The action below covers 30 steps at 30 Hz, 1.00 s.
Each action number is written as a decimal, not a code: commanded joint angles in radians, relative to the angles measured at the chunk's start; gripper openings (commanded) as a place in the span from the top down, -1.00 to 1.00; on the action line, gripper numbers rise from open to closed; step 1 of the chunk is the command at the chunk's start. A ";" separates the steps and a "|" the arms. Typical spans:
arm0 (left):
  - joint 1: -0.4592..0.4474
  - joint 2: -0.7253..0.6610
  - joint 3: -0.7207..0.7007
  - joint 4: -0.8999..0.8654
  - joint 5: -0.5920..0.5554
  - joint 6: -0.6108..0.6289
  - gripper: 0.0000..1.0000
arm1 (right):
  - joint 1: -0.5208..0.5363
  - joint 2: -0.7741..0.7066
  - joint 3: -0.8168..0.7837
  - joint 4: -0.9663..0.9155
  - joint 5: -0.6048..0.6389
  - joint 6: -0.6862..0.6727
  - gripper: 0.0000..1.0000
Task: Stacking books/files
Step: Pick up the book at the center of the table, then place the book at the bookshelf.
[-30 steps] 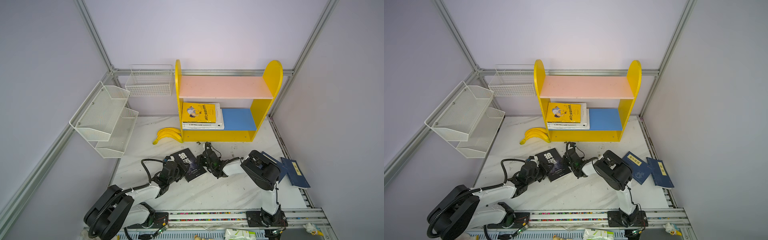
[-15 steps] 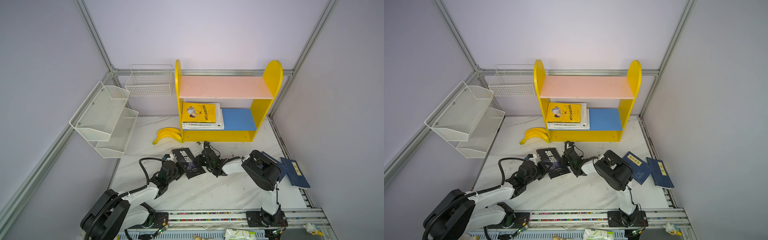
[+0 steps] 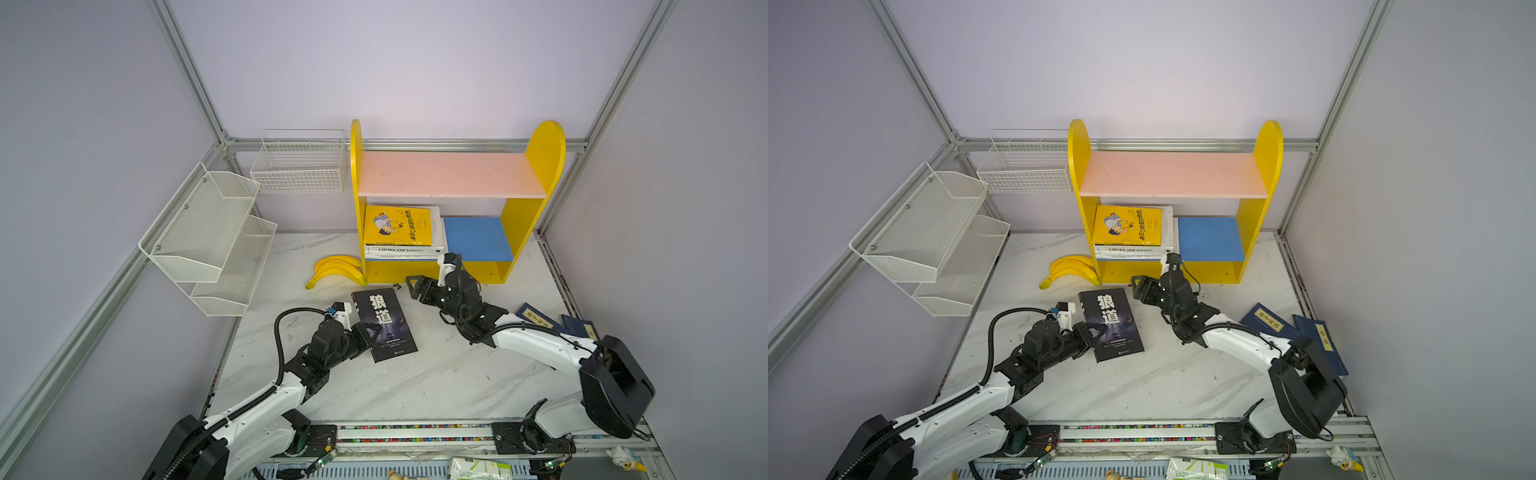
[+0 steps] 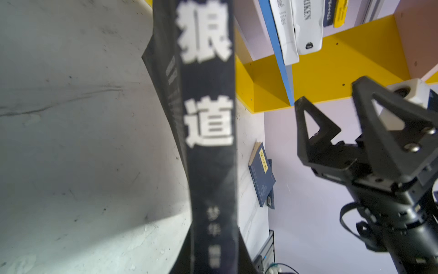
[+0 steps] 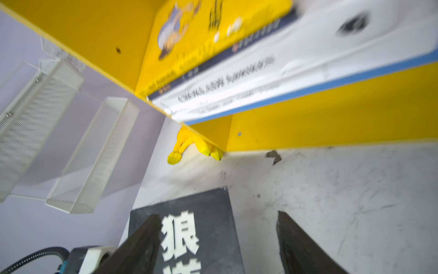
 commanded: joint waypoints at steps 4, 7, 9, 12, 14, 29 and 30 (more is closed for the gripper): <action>0.002 -0.033 0.278 0.076 0.149 0.138 1.00 | -0.100 -0.245 -0.059 -0.028 -0.059 0.012 -0.95; 0.002 0.020 0.364 0.133 0.164 0.159 1.00 | -0.127 -0.307 -0.062 -0.037 -0.119 0.026 -0.95; 0.002 0.072 0.439 0.146 0.159 0.170 1.00 | -0.142 -0.327 -0.070 -0.037 -0.150 0.057 -0.95; 0.002 0.173 0.558 0.201 0.158 0.161 1.00 | -0.158 -0.357 -0.093 -0.037 -0.161 0.102 -0.95; 0.002 0.242 0.633 0.225 0.130 0.147 1.00 | -0.164 -0.389 -0.111 -0.029 -0.161 0.127 -0.95; 0.015 0.527 0.722 0.530 -0.145 -0.097 1.00 | -0.169 -0.313 -0.262 0.305 -0.347 0.354 -0.95; 0.015 0.532 0.720 0.542 -0.158 -0.107 1.00 | -0.169 -0.286 -0.275 0.360 -0.360 0.375 -0.95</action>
